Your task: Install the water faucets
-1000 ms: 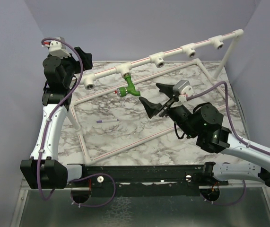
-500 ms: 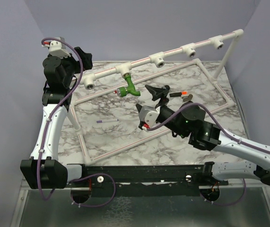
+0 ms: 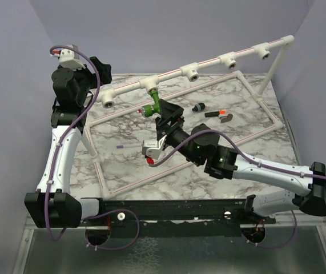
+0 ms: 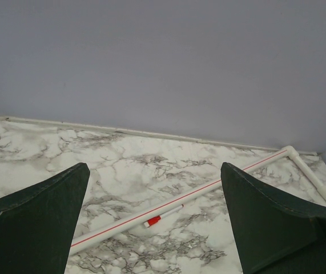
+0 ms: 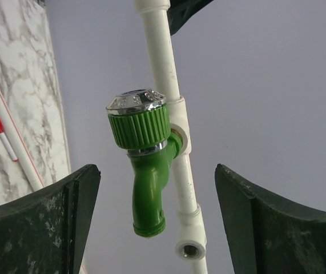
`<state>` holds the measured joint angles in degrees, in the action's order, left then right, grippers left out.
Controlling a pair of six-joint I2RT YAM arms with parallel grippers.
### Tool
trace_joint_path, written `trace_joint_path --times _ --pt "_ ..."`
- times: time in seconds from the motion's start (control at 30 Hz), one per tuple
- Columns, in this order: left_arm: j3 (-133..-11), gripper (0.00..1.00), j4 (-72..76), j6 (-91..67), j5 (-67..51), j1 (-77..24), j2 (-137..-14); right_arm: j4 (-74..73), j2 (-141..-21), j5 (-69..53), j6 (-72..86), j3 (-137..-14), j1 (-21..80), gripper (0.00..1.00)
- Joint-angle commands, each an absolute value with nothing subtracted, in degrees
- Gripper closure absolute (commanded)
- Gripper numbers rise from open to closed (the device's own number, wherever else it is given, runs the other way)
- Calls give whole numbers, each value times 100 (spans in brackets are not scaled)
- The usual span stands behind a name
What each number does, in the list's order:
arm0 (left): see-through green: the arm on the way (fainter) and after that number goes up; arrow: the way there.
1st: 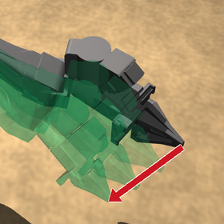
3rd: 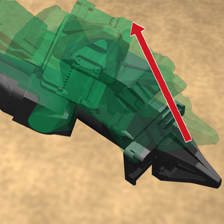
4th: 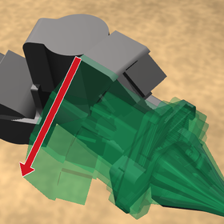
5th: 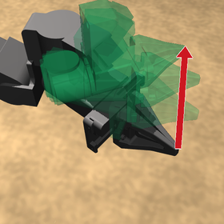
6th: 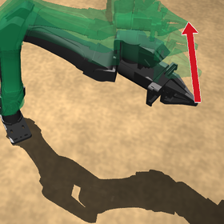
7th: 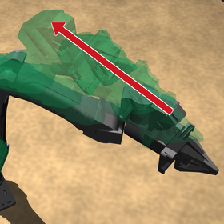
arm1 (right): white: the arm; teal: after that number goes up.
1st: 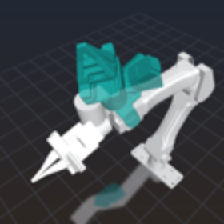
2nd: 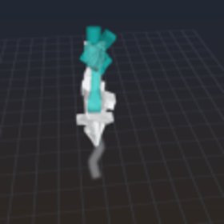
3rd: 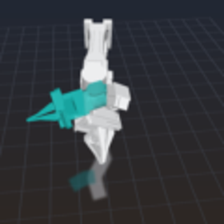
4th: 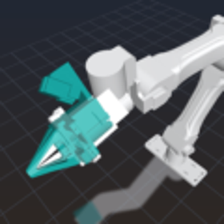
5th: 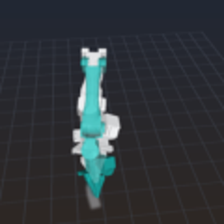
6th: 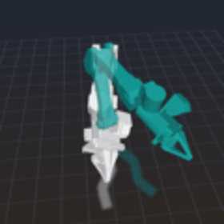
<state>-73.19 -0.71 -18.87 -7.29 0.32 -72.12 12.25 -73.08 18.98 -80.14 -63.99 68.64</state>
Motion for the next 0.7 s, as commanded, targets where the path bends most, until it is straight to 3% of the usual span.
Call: trace_joint_path --times 0.0,0.17,0.43,0.67 --pt "-6891 2 -1134 -1907 -848 97 -7528 2133 -7658 2451 -9001 -6324 6926 14" --pt "-6891 2 -1134 -1907 -855 94 -7527 2482 -7965 2687 -9035 -6386 6934 16" --pt "-6891 2 -1134 -1907 -869 92 -7527 2624 -8191 2854 -8823 -6401 6935 28" --pt "-6891 2 -1134 -1912 -863 97 -7531 2741 -8311 2967 -8695 -6461 6930 48"
